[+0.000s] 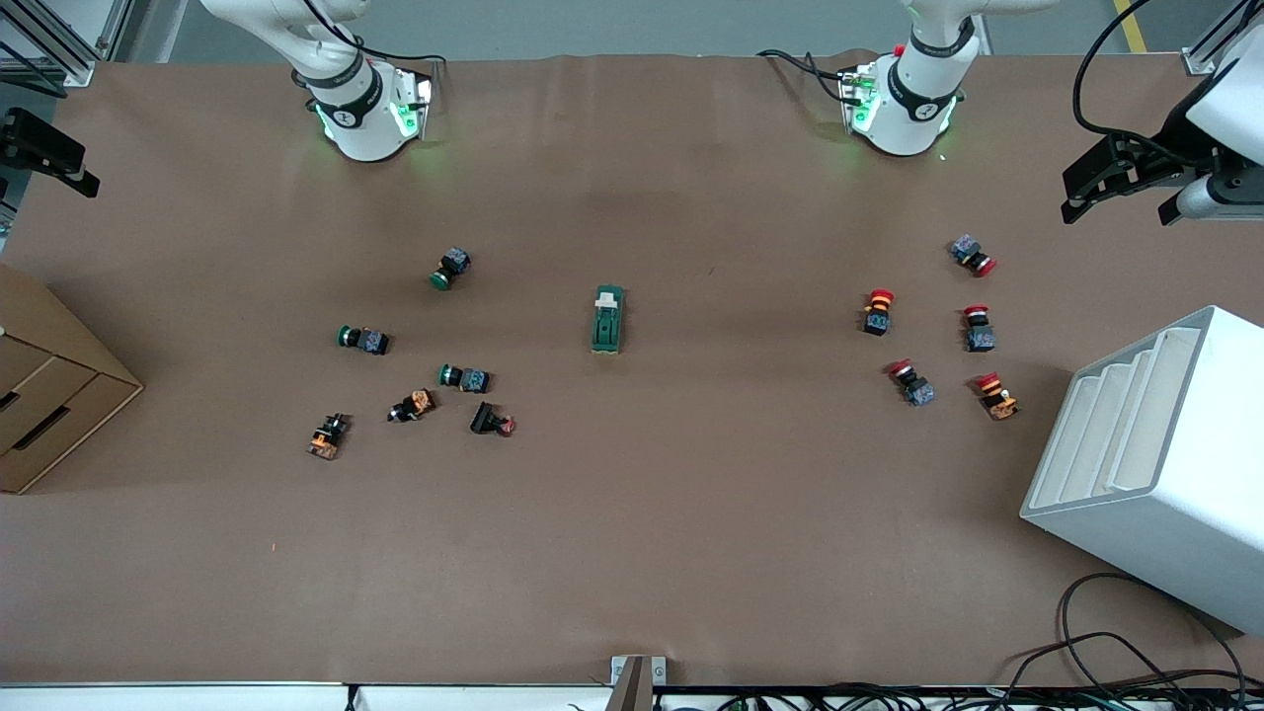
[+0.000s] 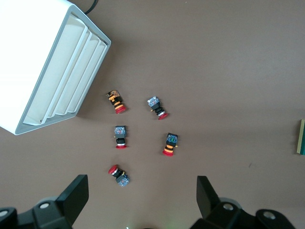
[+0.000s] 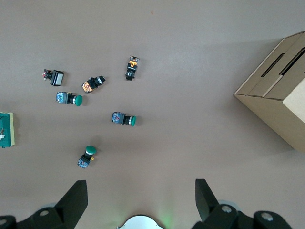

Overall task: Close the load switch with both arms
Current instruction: 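Move the left gripper over the green switch base and lower it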

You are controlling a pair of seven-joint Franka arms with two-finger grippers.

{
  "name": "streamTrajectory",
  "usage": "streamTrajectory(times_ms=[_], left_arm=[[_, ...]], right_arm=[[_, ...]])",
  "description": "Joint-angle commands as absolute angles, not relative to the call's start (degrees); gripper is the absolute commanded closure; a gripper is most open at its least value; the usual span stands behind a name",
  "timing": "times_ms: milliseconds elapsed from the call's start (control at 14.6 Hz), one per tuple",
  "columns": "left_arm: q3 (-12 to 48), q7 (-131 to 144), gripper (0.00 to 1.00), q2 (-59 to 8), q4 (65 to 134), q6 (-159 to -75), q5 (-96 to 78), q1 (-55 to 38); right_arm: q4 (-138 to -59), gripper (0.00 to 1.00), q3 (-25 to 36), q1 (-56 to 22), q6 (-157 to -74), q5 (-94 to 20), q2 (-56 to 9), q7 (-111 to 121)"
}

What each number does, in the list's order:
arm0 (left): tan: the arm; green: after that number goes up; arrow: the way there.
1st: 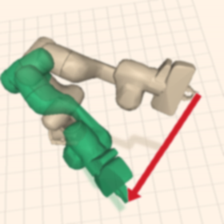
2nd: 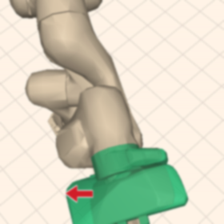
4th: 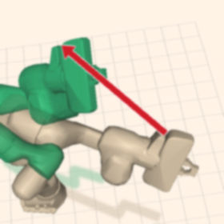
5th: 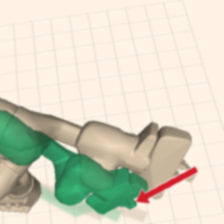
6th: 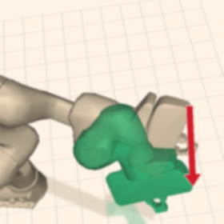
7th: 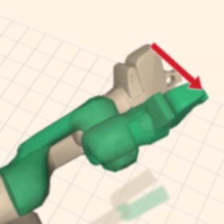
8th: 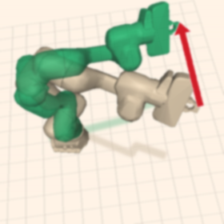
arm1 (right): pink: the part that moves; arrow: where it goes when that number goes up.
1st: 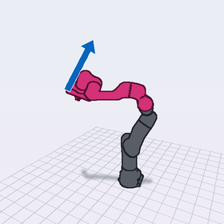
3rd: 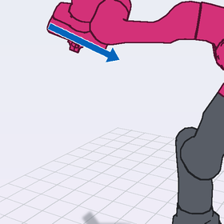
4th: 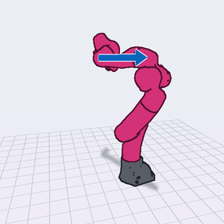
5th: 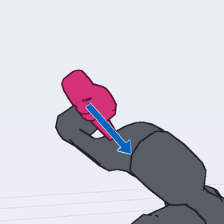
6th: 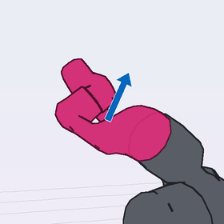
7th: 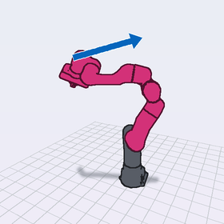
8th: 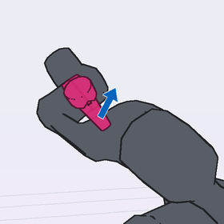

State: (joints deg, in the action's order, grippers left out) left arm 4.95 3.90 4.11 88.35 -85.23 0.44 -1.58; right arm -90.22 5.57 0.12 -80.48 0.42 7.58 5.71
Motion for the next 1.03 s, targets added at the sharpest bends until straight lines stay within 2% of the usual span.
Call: streamTrajectory(times_ms=[0, 480, 686, 961], left_arm=[[5.0, 2.7, 0.00, 3.5, 86.6, -83.9, 1.3, -1.6], [5.5, 3.2, 0.00, 2.4, 86.0, -83.9, 0.6, -2.5], [10.1, 5.9, 0.00, -0.1, 86.6, -86.4, 0.5, -3.5], [19.2, 21.8, 0.00, -4.3, 88.5, -91.6, 0.5, -4.2]], right_arm=[[-91.3, 0.00, 5.4, 0.0, -80.5, 1.0, 9.0, 6.3], [-90.7, 0.00, 5.4, 0.0, -80.5, 1.1, 8.9, 6.2], [-90.6, 0.00, 5.4, 0.0, -80.4, 1.1, 8.8, 6.1], [-90.1, 0.00, 5.5, 0.2, -80.5, 1.1, 8.6, 6.1]])
